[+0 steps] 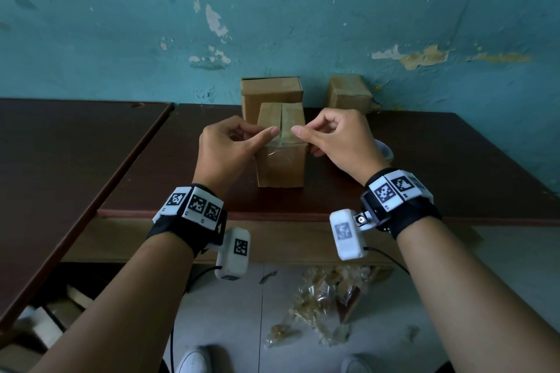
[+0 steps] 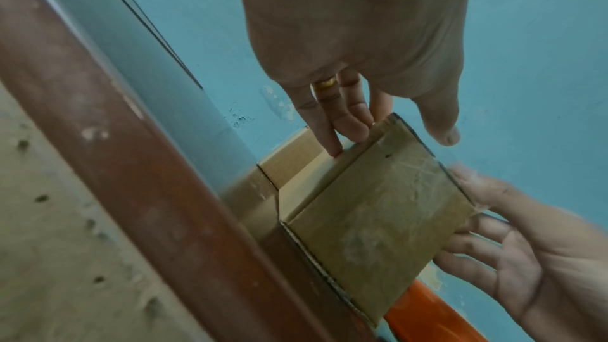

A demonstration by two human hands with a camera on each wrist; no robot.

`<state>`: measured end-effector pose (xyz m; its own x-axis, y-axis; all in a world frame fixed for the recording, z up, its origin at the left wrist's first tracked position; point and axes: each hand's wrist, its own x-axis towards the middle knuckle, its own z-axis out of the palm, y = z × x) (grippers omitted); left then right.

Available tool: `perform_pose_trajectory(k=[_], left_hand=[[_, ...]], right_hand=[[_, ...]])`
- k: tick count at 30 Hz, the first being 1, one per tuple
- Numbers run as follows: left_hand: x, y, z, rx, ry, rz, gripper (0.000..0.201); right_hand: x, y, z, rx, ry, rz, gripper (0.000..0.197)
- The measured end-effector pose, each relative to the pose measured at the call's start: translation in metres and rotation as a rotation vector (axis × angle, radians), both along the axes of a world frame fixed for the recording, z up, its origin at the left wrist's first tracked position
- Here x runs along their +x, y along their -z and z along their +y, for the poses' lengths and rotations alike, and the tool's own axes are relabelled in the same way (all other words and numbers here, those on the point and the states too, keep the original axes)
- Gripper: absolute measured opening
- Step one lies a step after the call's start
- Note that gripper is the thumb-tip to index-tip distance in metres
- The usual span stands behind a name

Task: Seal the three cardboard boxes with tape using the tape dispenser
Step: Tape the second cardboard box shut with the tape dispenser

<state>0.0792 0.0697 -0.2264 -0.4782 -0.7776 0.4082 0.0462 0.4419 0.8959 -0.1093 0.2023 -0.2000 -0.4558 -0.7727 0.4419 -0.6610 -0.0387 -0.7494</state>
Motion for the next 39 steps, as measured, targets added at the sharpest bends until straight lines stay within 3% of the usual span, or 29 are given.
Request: perform_pose_trajectory(k=[5, 10, 14, 21, 28, 39], left_hand=[[-0.006, 0.005, -0.003, 0.013, 0.067, 0.0, 0.057], [-0.009, 0.002, -0.006, 0.046, 0.106, 0.004, 0.048], [-0.013, 0.007, -0.007, 0.036, 0.113, -0.001, 0.053], [-0.018, 0.011, -0.009, 0.07, 0.116, 0.032, 0.046], [-0.014, 0.01, -0.009, 0.051, 0.143, 0.022, 0.056], [-0.008, 0.012, -0.008, -0.051, 0.189, 0.02, 0.046]], right_hand=[[0.002, 0.002, -0.003, 0.031, -0.058, 0.025, 0.03], [0.001, -0.002, -0.003, 0.042, -0.117, -0.116, 0.031], [-0.004, 0.003, -0.004, 0.018, -0.121, -0.073, 0.023], [-0.01, 0.01, -0.007, -0.024, -0.117, -0.102, 0.028], [-0.014, 0.013, -0.006, -0.019, -0.1, -0.068, 0.045], [-0.017, 0.018, -0.009, -0.035, -0.109, -0.027, 0.06]])
